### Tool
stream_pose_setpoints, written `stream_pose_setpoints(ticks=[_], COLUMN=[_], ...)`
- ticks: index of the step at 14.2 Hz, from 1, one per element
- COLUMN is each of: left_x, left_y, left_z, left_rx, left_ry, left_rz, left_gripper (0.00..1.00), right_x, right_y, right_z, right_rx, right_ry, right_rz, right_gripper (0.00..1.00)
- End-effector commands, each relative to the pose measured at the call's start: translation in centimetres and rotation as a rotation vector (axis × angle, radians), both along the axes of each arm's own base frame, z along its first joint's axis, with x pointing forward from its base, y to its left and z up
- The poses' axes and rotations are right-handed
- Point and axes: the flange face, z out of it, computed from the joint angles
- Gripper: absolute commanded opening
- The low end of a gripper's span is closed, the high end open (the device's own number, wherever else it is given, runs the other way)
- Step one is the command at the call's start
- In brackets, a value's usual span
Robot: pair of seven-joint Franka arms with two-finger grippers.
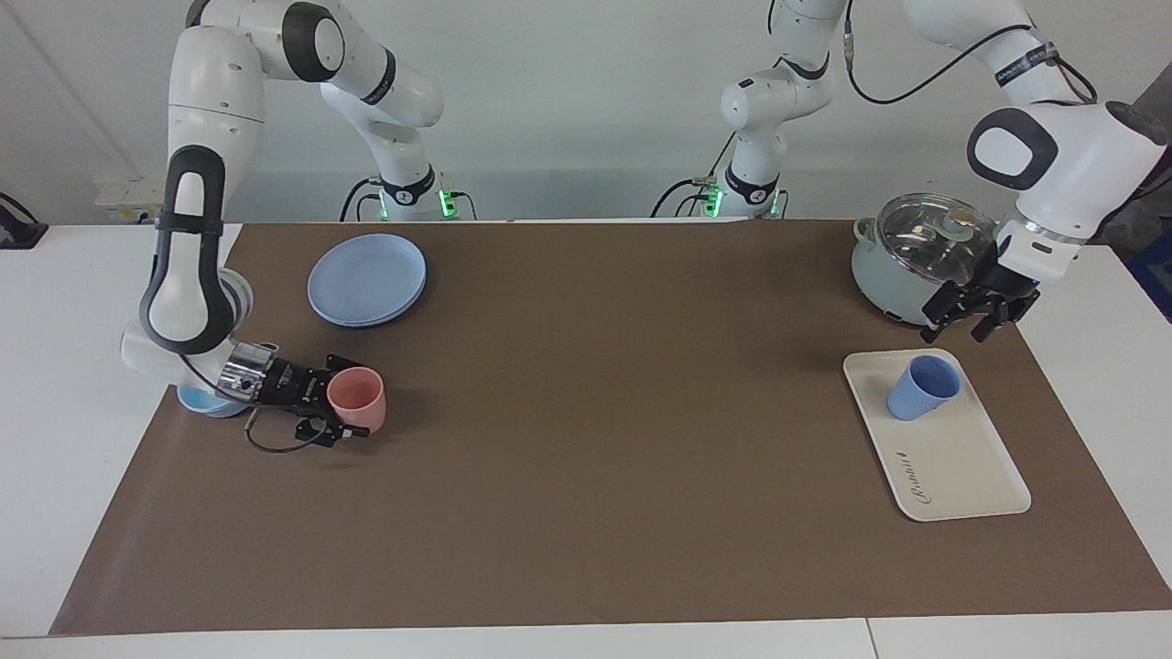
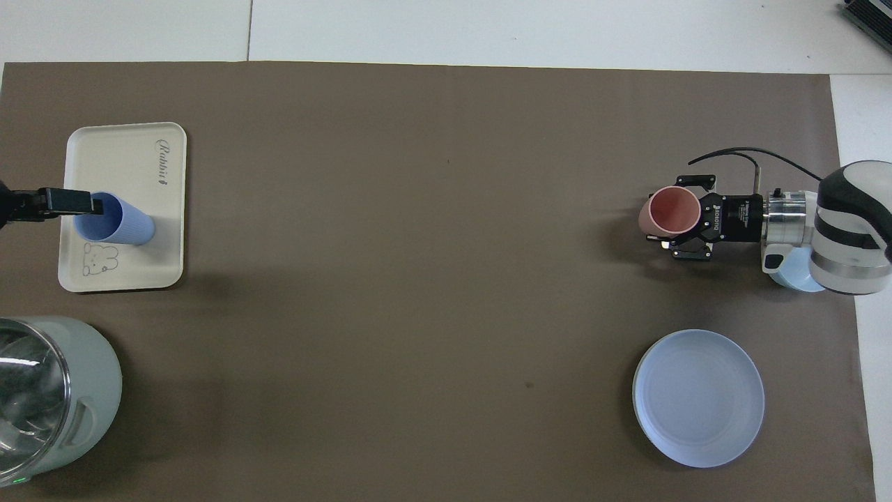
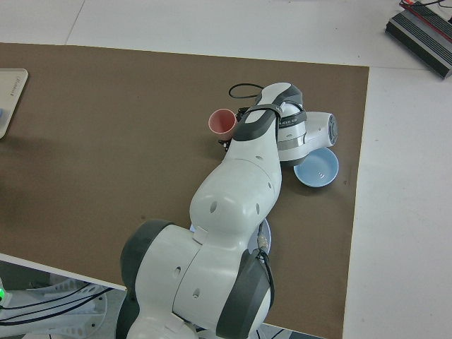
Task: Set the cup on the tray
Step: 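Open the left gripper to release the blue cup on the tray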
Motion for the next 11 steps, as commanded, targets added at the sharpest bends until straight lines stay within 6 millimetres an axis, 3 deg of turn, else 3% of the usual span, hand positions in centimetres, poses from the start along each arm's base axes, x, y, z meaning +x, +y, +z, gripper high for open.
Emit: stream_pose_setpoints(ticks=[1,2,4,5,8,11], left_x=[-1.4,-2.0,-3.1,-3.4,-4.3,-4.6], left_y=[-8.0,-9.9,-12.7,-12.9,-13.0,-13.1], left_z=[1.0,1.1,1.2,1.8,5.8,11.0], left_rx=[0.097,0.117,0.122,0.123,0.124,0.112], left_ry=[0.069,0.087,0.132,0.146,0.175,0.189], left_rz=[-0.084,-0.123,-0.177,-0.182,-0.185,-0.19], left_gripper=[1.0,1.0,1.0,1.0,1.0,1.0], right_x=[-0.8,-1.0,-1.0,-1.0,-0.8,-1.0], right_y=[-0.3,0.0,-0.2,-0.3,-0.7,-1.4], right_z=[-0.8,-0.9,-1.0,-0.9,-0.3,0.0], right_rx=[-0.013,-0.018,-0.021,-0.026,-0.047,-0.102], right_ry=[-0.053,-0.071,-0.064,-0.066,-0.081,-0.097], right_rz=[0.025,0.039,0.03,0.026,0.015,0.044], right_gripper=[0.0,0.0,0.37,0.63,0.94,0.99])
